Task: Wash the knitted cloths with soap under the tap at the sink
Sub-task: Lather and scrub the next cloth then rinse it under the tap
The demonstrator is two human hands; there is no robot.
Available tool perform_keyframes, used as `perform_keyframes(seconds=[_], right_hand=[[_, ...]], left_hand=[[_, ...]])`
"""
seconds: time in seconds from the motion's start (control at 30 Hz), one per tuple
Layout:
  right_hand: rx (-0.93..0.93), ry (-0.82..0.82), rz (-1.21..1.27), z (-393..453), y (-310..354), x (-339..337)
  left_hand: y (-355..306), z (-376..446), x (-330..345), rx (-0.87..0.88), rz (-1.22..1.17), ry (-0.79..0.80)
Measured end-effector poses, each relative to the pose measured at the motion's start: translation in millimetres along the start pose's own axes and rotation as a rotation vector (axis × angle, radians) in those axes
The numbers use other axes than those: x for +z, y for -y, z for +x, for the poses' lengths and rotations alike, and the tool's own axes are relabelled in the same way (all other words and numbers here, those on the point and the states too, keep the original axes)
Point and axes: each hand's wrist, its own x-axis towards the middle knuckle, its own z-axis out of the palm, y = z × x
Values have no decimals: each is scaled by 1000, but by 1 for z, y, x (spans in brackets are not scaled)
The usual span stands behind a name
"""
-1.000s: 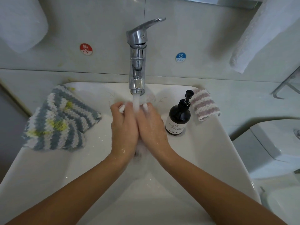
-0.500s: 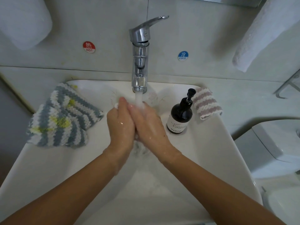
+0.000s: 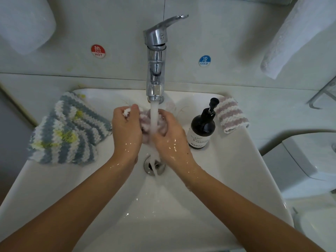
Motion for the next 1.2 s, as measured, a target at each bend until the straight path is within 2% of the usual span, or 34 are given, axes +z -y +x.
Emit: perform_keyframes(seconds=[0.17, 0.4, 0.5, 0.57, 0.77, 0.83, 0.93, 1.07, 1.2], right_hand=[[0, -125, 94, 9, -7, -12], [104, 66, -106, 12, -11, -12], [122, 105, -74, 10, -5, -12], [161, 137, 37, 8, -2, -9], [275, 126, 274, 8, -1, -7], [277, 96, 277, 8, -1, -4], [293, 38, 245, 7, -4, 5], [280, -34, 147, 7, -9, 16], [231, -55, 166, 6, -4, 10]], left_hand=[[-6, -6, 0, -51, 14, 172], [-14, -13, 3, -171, 100, 343], [-8, -9, 0, -104, 192, 317], [-5, -8, -1, -51, 210, 282], [-1, -7, 2, -49, 178, 164], [3, -7, 5, -56, 160, 158], [8, -7, 8, -30, 277, 172], [1, -9, 4, -24, 226, 132], [-5, -12, 1, 30, 203, 189]])
